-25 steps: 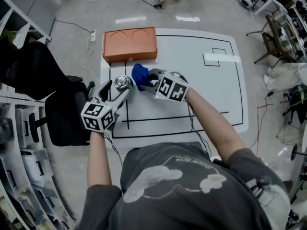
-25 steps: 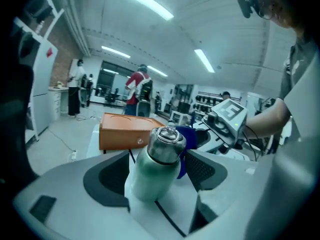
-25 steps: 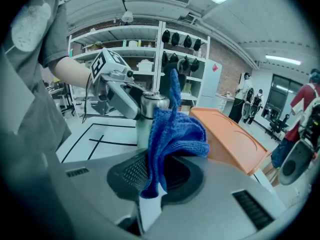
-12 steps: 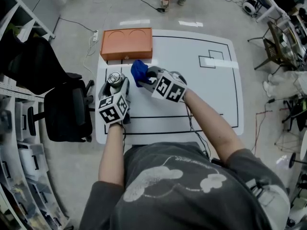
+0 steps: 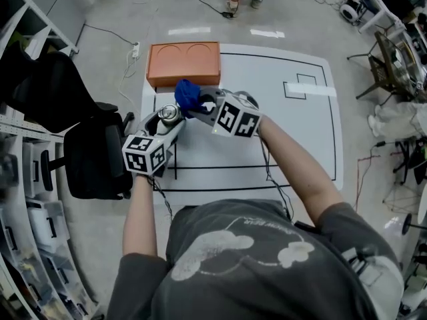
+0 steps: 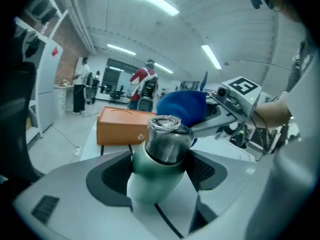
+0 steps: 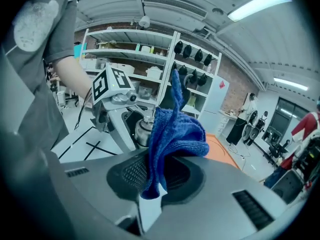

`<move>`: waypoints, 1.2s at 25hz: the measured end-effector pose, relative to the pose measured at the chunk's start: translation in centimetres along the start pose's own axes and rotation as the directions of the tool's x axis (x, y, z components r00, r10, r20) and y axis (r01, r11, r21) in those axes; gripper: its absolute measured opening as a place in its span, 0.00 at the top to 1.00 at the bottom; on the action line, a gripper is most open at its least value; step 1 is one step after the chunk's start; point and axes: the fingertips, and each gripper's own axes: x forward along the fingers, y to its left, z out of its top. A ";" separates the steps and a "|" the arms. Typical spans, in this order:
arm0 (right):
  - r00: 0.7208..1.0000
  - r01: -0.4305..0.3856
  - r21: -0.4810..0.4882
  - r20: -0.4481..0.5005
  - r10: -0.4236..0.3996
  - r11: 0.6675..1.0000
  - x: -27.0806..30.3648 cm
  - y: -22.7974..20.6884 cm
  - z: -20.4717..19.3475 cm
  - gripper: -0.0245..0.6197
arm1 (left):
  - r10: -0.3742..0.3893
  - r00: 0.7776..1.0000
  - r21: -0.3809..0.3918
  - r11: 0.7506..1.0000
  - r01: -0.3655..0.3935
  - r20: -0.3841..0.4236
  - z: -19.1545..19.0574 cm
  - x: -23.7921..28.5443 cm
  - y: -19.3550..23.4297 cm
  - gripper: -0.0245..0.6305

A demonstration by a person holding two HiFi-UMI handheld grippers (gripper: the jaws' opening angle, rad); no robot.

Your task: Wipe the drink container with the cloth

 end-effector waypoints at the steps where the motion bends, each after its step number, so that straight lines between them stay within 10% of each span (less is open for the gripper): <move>1: 1.000 -0.010 -0.023 -0.005 0.010 1.000 0.3 -0.1 0.3 0.90 | -0.051 0.999 0.025 0.998 0.051 -0.018 0.0 0.1 -0.1 0.45; 8: 0.994 -0.100 -0.037 -0.045 0.098 0.994 2.7 0.2 0.1 0.90 | -0.307 0.943 0.141 0.936 0.324 -0.130 -0.2 -0.1 -0.6 0.45; 17: 0.978 -0.156 0.086 -0.123 0.166 0.984 4.5 0.9 -3.5 0.90 | -0.462 0.869 0.192 0.850 0.491 -0.179 -0.1 -0.5 -0.7 0.45; 30: 0.983 0.036 0.208 -0.182 0.003 0.977 4.3 1.2 -4.5 0.90 | -0.466 0.874 0.171 0.858 0.484 -0.136 0.0 -0.7 -0.6 0.45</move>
